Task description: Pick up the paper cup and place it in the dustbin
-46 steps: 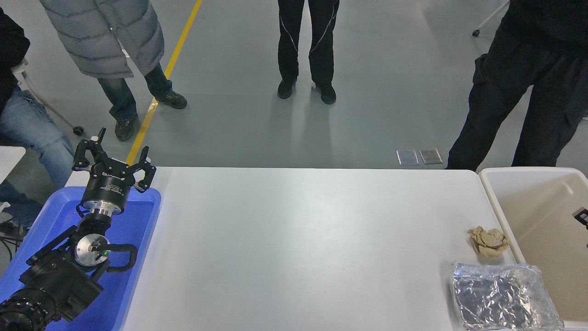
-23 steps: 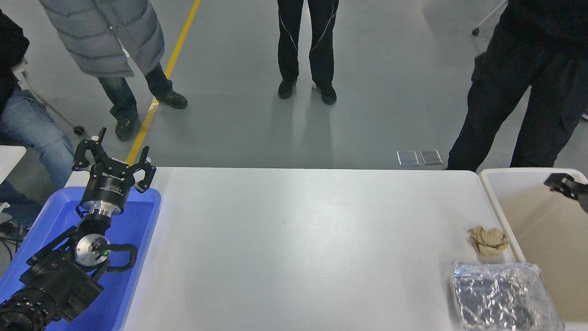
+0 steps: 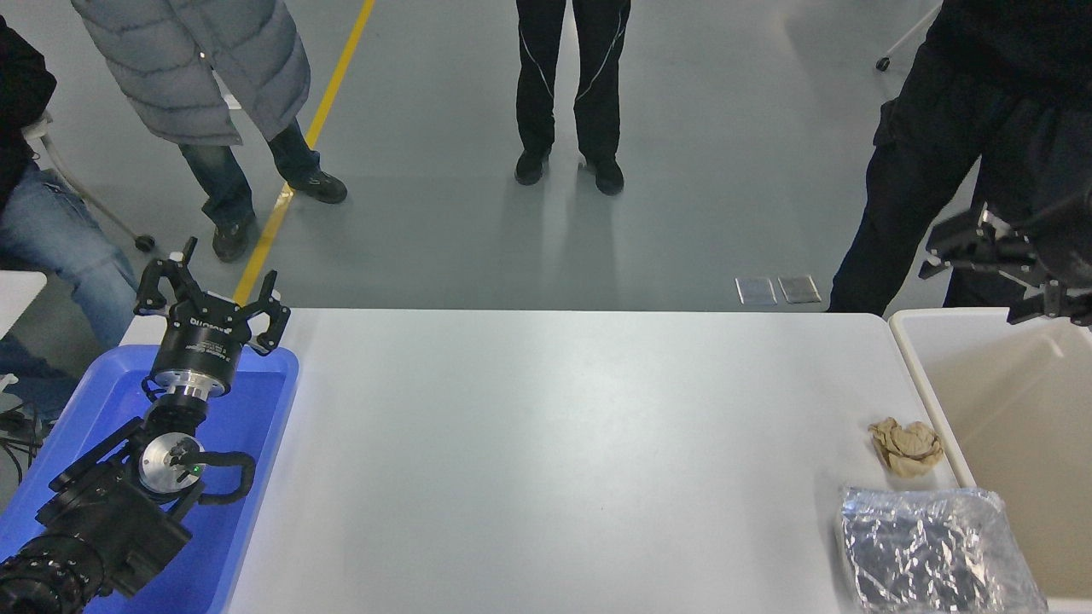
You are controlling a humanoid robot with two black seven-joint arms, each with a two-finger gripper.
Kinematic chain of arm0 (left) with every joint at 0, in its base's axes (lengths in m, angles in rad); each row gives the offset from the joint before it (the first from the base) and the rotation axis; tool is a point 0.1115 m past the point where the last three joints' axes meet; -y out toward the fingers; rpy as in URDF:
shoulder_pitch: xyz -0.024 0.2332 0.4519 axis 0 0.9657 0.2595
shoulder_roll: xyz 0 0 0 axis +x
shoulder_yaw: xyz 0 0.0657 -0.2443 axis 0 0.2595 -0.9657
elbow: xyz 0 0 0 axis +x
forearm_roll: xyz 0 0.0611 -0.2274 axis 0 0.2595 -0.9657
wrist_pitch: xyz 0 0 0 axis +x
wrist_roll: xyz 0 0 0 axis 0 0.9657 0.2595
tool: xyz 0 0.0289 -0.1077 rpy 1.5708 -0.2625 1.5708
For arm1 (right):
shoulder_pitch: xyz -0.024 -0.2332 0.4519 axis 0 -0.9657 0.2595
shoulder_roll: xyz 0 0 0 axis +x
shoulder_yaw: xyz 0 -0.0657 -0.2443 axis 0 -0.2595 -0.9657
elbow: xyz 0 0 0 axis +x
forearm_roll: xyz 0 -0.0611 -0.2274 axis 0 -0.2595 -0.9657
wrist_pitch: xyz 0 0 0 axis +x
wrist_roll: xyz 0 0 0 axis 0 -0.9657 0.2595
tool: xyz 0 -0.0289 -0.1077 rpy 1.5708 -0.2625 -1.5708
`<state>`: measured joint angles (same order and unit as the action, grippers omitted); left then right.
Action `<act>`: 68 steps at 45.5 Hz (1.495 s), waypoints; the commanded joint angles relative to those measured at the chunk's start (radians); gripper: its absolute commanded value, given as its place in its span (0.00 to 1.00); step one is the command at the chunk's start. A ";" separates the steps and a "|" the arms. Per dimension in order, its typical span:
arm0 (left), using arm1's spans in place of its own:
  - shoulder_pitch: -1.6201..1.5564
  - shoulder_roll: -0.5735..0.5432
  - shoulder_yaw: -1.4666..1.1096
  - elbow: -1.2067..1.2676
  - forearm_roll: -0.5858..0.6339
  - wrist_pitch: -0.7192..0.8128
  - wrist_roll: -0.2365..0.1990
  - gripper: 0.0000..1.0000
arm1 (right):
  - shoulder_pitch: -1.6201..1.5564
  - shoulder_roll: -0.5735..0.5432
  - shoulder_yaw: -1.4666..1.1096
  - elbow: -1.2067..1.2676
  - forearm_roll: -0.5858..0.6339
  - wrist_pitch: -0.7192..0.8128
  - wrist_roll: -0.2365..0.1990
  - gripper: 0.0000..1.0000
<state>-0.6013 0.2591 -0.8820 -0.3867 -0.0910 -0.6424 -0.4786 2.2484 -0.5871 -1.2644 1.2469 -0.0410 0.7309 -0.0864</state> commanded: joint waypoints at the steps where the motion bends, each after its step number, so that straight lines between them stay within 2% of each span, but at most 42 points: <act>1: 0.000 0.000 0.000 -0.001 0.001 0.003 0.000 0.98 | 0.229 0.066 0.054 0.141 -0.052 0.055 -0.001 1.00; 9: 0.000 0.000 0.000 0.000 0.001 0.004 0.000 0.98 | 0.283 0.070 0.161 0.218 -0.077 0.055 -0.001 1.00; 23: 0.000 0.000 -0.002 0.000 -0.001 0.003 0.000 0.98 | 0.201 0.233 0.184 0.215 -0.076 0.055 -0.001 1.00; 37: 0.000 0.000 -0.002 -0.001 -0.001 0.001 0.002 0.98 | 0.191 0.251 0.132 0.152 -0.023 0.055 -0.001 1.00; 51: -0.002 0.000 0.000 -0.001 0.001 0.001 0.002 0.98 | 0.036 0.283 0.112 0.065 -0.036 0.055 -0.003 1.00; 68: 0.000 0.000 0.000 0.000 0.001 0.001 0.002 0.98 | 0.025 0.290 0.065 0.060 -0.066 0.055 -0.007 1.00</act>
<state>-0.6024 0.2593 -0.8821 -0.3876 -0.0912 -0.6411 -0.4771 2.2871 -0.3011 -1.1803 1.3162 -0.0847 0.7853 -0.0907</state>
